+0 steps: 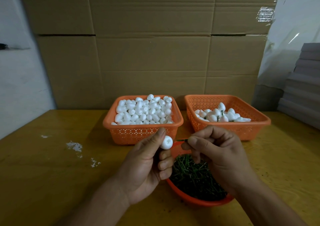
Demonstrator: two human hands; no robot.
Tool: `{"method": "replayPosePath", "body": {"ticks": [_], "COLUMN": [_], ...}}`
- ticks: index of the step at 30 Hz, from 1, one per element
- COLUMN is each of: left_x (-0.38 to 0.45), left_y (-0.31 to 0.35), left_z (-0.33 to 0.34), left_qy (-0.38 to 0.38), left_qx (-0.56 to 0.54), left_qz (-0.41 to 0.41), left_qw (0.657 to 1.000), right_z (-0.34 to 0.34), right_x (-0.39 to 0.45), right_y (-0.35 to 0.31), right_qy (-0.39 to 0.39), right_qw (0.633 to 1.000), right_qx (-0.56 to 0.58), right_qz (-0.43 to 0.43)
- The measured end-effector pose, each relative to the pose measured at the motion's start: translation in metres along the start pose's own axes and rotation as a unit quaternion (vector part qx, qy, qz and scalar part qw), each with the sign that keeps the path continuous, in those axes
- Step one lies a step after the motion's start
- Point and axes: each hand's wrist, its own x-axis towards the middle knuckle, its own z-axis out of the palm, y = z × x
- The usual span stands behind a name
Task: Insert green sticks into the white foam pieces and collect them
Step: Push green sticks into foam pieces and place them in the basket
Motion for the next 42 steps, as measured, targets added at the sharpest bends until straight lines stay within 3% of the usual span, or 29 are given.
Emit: {"method": "replayPosePath", "body": {"ticks": [12, 19, 25, 34, 37, 42], "left_x": [-0.002, -0.003, -0.003, -0.001, -0.002, -0.001], "left_y": [0.001, -0.001, -0.003, -0.006, -0.006, -0.008], "left_z": [0.005, 0.007, 0.008, 0.007, 0.007, 0.003], "left_qy": [0.025, 0.043, 0.059, 0.05, 0.018, 0.034], "left_qx": [0.038, 0.073, 0.11, 0.153, 0.151, 0.23], "left_qz": [0.014, 0.034, 0.071, 0.14, 0.142, 0.186], "left_qw": [0.999, 0.996, 0.99, 0.977, 0.978, 0.955], "right_z": [0.006, 0.012, 0.017, 0.018, 0.016, 0.016], "right_x": [-0.006, -0.011, -0.017, -0.016, -0.015, -0.015], "right_y": [0.001, 0.007, 0.009, 0.009, 0.01, 0.011], "right_qy": [-0.02, 0.01, 0.031, 0.047, 0.065, 0.073], "right_qw": [0.999, 0.984, 0.944, 0.917, 0.919, 0.925], "right_qx": [-0.031, -0.132, -0.272, -0.363, -0.357, -0.349], "right_qz": [-0.034, -0.119, -0.187, -0.162, -0.151, -0.134]}}
